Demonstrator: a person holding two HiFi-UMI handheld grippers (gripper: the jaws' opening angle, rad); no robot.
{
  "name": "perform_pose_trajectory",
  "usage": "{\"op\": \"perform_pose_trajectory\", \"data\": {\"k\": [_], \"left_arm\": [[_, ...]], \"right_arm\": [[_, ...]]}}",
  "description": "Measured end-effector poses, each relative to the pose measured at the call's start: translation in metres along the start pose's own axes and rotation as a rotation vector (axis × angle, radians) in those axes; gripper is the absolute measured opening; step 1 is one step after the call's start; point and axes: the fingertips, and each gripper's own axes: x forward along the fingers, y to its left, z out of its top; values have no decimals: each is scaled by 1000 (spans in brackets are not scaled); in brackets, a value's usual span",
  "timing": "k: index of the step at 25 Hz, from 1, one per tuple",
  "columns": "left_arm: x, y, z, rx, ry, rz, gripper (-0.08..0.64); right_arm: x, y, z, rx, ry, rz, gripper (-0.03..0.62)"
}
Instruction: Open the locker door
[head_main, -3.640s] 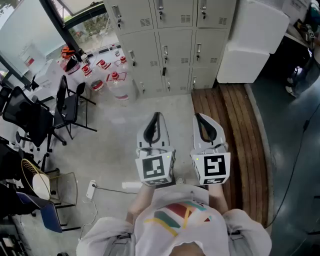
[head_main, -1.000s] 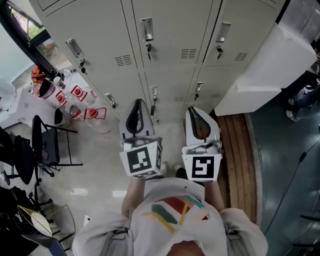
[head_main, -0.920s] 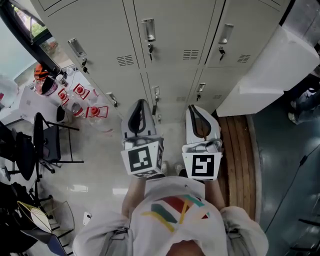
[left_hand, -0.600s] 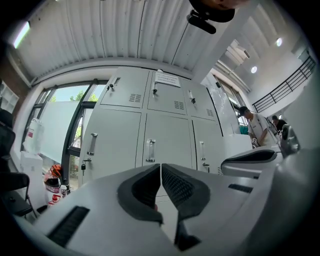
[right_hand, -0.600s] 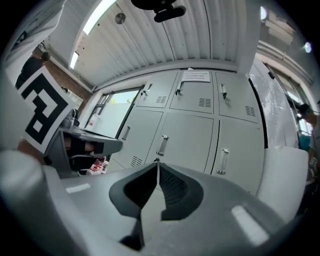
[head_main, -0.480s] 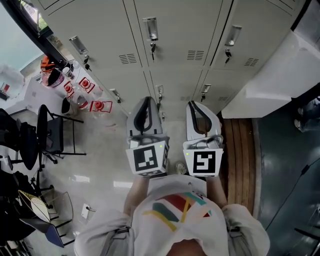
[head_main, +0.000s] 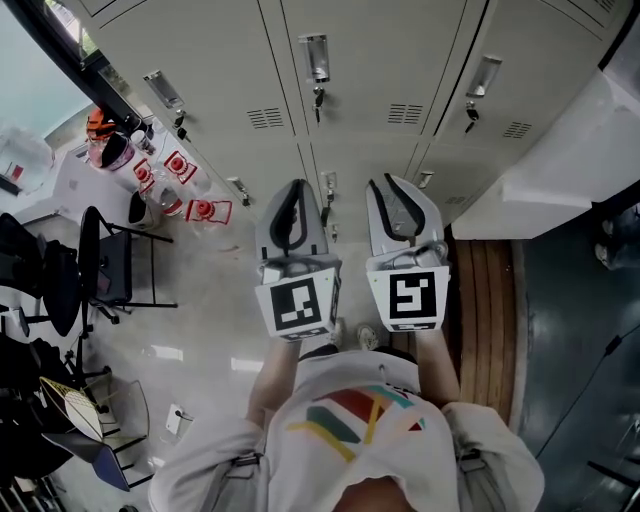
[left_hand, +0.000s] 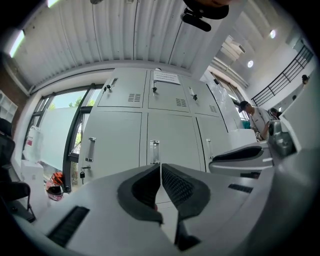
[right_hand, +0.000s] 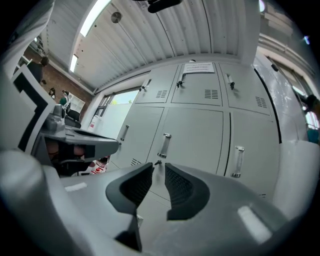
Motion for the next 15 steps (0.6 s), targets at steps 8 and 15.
{"op": "perform_pose_trajectory", "data": {"k": [8, 15], "left_arm": [[24, 14, -8, 71, -6, -9, 21], [53, 33, -17, 71, -18, 2, 21]], "right_arm": [[61, 5, 3, 226, -25, 65, 103], [137, -7, -8, 514, 25, 88, 103]]}}
